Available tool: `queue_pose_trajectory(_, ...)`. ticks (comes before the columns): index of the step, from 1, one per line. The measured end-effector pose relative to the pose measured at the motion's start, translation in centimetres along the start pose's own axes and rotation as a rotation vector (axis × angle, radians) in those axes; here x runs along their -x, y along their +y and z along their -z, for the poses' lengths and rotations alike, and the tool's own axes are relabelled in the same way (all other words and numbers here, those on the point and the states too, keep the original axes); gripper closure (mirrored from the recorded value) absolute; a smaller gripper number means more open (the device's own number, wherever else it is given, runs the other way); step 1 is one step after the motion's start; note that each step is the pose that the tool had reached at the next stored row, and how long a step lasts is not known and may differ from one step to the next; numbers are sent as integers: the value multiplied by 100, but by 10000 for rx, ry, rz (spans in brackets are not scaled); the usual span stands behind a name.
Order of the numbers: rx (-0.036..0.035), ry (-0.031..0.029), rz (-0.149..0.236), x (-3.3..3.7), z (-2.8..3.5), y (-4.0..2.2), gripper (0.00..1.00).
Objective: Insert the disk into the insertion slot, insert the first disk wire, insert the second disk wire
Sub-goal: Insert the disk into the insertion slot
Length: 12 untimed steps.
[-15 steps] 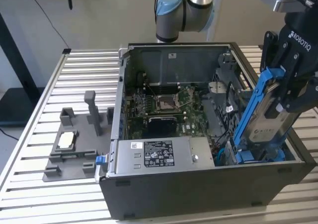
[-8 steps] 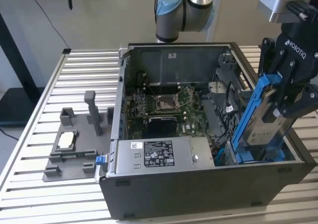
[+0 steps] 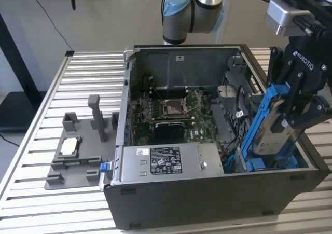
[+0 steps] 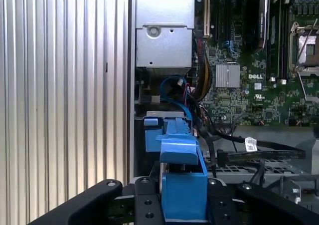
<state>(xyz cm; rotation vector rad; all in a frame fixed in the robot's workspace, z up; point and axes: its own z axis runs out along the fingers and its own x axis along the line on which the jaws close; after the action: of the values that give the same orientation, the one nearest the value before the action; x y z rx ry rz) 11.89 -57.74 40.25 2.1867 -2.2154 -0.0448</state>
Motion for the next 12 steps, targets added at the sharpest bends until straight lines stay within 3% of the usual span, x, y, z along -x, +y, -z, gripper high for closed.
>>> queue_pose_trajectory(5, 0, -18, 1, 11, -93, -5, 67)
queue_pose_trajectory(12, 1, -17, 1, 12, -100, -5, 67)
